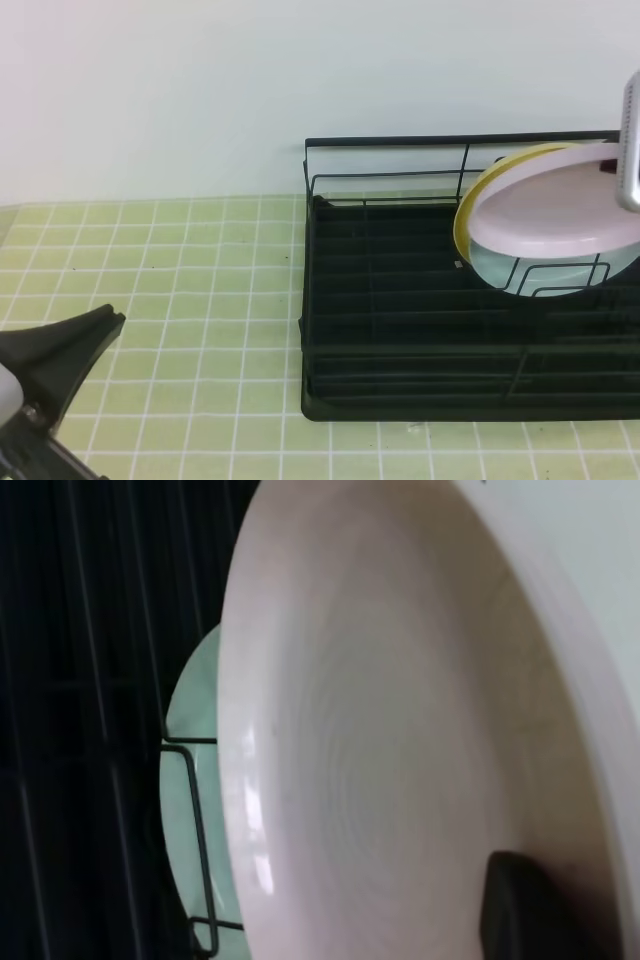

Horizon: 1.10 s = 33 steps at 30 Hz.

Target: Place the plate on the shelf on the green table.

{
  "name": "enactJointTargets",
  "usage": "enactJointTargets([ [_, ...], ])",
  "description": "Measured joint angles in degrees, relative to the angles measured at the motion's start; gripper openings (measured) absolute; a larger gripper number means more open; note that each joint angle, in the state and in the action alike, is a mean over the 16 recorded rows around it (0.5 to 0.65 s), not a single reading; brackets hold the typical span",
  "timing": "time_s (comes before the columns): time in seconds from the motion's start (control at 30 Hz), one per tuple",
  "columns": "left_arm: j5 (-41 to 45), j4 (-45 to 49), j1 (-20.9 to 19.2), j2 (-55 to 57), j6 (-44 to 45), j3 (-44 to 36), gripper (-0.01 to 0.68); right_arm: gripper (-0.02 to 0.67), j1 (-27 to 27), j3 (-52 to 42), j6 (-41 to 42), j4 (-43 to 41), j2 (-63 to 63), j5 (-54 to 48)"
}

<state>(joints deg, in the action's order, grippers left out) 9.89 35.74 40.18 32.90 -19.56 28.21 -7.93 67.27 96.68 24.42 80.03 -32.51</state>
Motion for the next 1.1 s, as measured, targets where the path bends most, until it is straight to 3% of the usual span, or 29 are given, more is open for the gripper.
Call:
enactJointTargets([
  [0.53, -0.18, 2.06, 0.00, 0.00, -3.10, -0.01, 0.000, 0.114, -0.21, 0.01, -0.92, -3.25, 6.45, 0.22],
  [1.1, -0.22, 2.21, 0.00, 0.00, -4.54, -0.01, 0.000, 0.388, -0.17, 0.01, -4.07, -4.18, 7.99, 1.92],
])
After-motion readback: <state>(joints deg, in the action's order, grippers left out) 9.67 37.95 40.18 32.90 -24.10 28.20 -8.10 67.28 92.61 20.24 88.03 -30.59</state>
